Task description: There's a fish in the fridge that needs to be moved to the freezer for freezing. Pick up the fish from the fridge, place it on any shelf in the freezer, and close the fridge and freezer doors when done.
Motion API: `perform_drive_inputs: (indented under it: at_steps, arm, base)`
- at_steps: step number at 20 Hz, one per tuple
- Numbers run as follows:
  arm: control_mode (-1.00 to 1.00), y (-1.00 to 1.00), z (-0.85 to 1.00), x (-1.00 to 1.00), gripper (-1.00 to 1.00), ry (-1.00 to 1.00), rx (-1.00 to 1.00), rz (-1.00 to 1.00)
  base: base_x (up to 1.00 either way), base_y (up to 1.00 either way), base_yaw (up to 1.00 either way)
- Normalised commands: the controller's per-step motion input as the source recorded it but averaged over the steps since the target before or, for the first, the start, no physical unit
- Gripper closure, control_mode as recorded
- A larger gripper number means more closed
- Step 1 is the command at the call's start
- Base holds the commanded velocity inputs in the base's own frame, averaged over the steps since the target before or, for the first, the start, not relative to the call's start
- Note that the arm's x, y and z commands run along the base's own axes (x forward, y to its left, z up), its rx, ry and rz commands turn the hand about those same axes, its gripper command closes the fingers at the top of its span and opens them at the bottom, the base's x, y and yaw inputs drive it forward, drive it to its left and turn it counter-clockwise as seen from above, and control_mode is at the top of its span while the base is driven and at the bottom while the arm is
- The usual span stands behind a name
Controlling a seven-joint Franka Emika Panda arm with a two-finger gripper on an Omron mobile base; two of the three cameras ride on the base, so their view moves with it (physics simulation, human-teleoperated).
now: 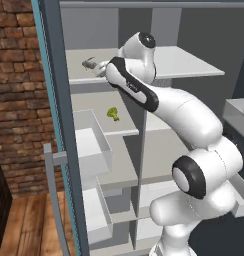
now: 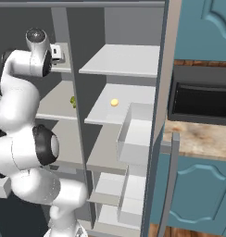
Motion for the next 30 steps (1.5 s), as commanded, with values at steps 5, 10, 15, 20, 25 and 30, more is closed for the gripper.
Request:
perform_drive_inputs:
  at_steps: [5, 10, 15, 20, 25, 30]
  arm:
    - [-1.00, -0.28, 0.23, -1.00, -1.00, 0.10, -0.01, -0.03]
    - [-1.00, -0.57, 0.09, -1.00, -1.00, 0.07, -0.05, -0.08]
    - [-1.00, -0.71, 0.07, -0.83, -1.00, 0.18, -0.12, -0.12]
    - [-1.00, -0.86, 0.00, -0.68, -1.00, 0.21, -0.10, -0.15]
    - [-1.00, -0.50, -0.01, -0.62, -1.00, 0.05, -0.01, -0.14]
    - [-1.00, -0.20, -0.04, -0.73, -1.00, 0.00, 0.05, 0.00]
  base:
    - [0.00, 0.00, 0.00]
    - [0.00, 0.00, 0.00]
    - [0.00, 0.00, 0.00]
    - [0.00, 0.00, 0.00]
    - [0.00, 0.00, 0.00]
    - [0.00, 0.00, 0.00]
